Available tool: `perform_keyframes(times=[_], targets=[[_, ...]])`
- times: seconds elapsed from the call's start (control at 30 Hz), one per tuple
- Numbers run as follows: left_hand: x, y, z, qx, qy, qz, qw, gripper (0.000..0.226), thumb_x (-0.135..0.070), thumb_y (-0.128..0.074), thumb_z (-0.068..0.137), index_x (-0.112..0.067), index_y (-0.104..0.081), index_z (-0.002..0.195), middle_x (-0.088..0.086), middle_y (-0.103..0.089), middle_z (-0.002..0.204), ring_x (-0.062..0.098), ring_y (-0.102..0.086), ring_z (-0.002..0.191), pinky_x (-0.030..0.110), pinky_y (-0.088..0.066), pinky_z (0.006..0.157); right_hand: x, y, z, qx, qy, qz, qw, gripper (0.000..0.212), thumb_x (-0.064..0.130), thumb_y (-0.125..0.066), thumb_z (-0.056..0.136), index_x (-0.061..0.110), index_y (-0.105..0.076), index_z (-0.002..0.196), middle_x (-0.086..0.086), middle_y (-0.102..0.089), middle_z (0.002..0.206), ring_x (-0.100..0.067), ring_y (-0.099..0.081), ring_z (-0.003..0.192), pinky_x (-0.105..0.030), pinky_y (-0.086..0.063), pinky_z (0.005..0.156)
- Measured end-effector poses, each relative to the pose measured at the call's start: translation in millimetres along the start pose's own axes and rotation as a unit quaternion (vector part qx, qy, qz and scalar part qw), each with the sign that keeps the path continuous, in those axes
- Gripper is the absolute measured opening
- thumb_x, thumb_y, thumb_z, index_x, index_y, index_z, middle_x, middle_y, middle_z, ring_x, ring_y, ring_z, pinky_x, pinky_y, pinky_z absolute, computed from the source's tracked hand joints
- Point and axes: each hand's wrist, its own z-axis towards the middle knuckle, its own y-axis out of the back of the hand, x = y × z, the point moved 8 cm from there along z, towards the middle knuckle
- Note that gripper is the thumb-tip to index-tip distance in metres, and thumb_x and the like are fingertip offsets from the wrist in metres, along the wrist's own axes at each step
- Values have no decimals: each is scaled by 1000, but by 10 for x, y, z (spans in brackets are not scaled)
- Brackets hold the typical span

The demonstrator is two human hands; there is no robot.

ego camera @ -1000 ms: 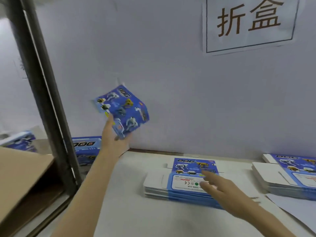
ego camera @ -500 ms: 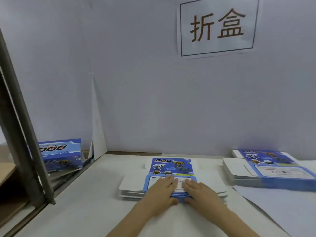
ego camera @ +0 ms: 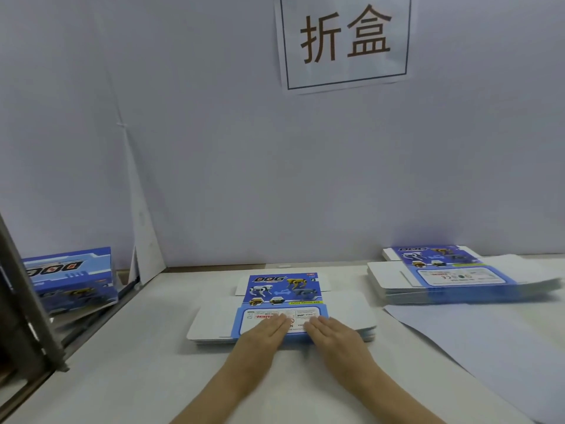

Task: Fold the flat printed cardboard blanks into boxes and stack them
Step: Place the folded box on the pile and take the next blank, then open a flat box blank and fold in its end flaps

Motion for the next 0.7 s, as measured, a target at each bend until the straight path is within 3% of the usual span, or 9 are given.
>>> perform_keyframes(times=[0.03,0.1,0.43,0.7], targets=[[-26,24,-4,-2,-9,5,1000,69,-20,-98,32,-18,-77,98,-5,-74,102,4,-70,92,14,-51,80,3,12,-11,0,2,1,1000,54,25,-97,20,16,-78,69,6,-75,74,-6,-71,67,-17,-55,63],[-62,20,-26,2,-24,19,1000,69,-22,-99,27,-18,-78,93,-5,-75,97,5,-71,87,15,-53,76,5,45,-37,2,5,0,1000,54,24,-97,22,17,-78,71,6,-75,76,-6,-71,67,-16,-55,64],[-134,158,-96,-29,-38,24,999,64,-18,-98,33,-12,-77,94,1,-75,94,11,-72,84,21,-56,71,-23,183,-121,-48,27,14,998,48,18,-97,29,15,-79,72,4,-75,75,-8,-71,65,-19,-55,60],[-127,234,-88,-72,-40,12,997,59,-11,-98,31,-10,-78,87,2,-76,86,11,-73,76,20,-56,67,-38,188,-114,-32,25,40,998,42,14,-96,33,15,-76,70,4,-74,70,-9,-70,60,-20,-54,51]])
